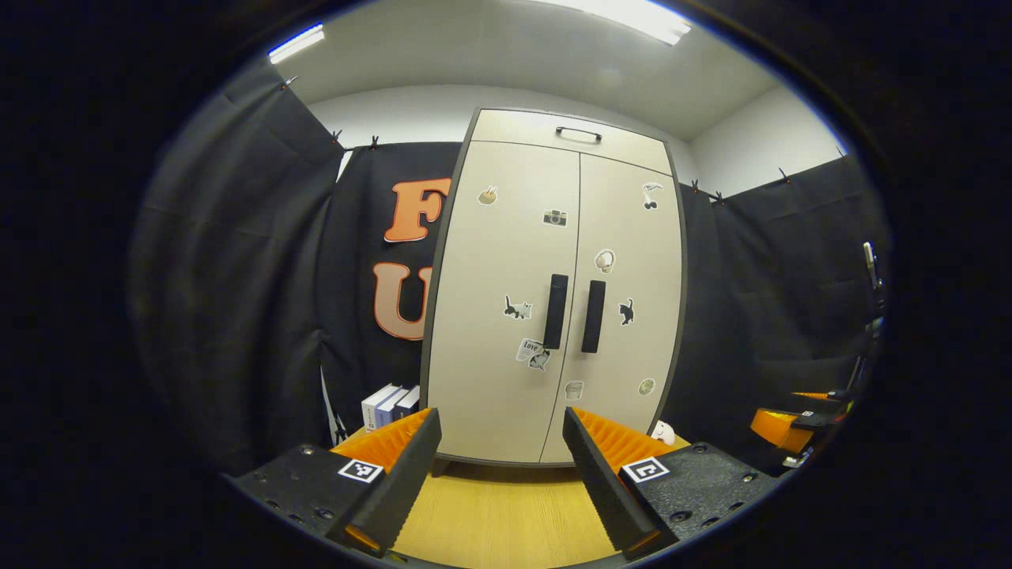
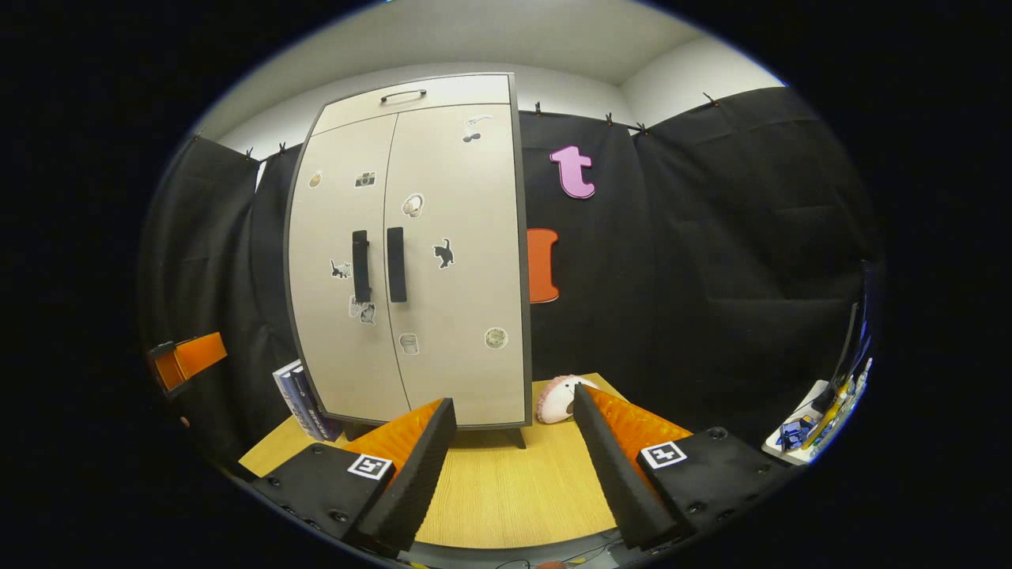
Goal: Open the right door of the double-door shoe cabinet with the right hand, and open the left door with the left hand.
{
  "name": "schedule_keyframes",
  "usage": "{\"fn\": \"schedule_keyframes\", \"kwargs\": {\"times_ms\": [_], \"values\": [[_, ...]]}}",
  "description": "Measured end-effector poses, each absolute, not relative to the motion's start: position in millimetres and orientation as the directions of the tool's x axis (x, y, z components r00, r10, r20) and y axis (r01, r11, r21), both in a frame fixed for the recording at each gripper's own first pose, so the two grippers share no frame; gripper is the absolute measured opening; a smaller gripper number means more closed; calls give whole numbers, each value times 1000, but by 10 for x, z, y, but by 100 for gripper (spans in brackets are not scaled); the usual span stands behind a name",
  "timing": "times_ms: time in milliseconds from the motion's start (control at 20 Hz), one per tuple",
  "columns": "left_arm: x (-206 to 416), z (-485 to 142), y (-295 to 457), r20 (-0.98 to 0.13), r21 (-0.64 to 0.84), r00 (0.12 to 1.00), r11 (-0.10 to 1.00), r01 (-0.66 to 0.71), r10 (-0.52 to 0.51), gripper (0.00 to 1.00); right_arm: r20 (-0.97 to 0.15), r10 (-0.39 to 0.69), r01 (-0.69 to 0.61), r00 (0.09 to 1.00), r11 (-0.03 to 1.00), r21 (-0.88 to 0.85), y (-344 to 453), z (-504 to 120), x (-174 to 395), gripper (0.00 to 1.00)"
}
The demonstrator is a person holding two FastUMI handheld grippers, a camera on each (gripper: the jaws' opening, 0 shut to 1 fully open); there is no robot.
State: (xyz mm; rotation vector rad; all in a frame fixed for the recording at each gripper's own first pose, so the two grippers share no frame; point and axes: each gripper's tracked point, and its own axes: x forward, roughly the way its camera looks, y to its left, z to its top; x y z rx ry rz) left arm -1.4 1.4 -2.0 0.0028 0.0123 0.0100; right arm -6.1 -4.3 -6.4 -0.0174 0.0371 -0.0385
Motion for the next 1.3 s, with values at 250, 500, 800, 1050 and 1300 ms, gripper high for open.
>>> {"fn": "schedule_keyframes", "kwargs": {"times_ms": [250,500,800,1050,1300], "values": [[-10,-20,12,-15,10,1000,1000,-9,9,95,-48,-37,35,998,999,-29,-40,-85,-59,98],[-6,-49,2,-29,-10,1000,1000,4,-4,92,-64,-18,17,998,1000,-14,38,-91,-22,98],[-2,-61,8,-37,10,999,1000,-1,1,95,-57,42,-45,997,998,-48,370,-4,243,89],[4,-97,38,-51,16,999,1000,-10,11,95,-70,110,-114,991,992,-50,831,74,608,89],[-7,-130,278,-59,29,998,999,-37,39,95,-34,152,-154,988,986,-59,1231,379,1047,98]]}}
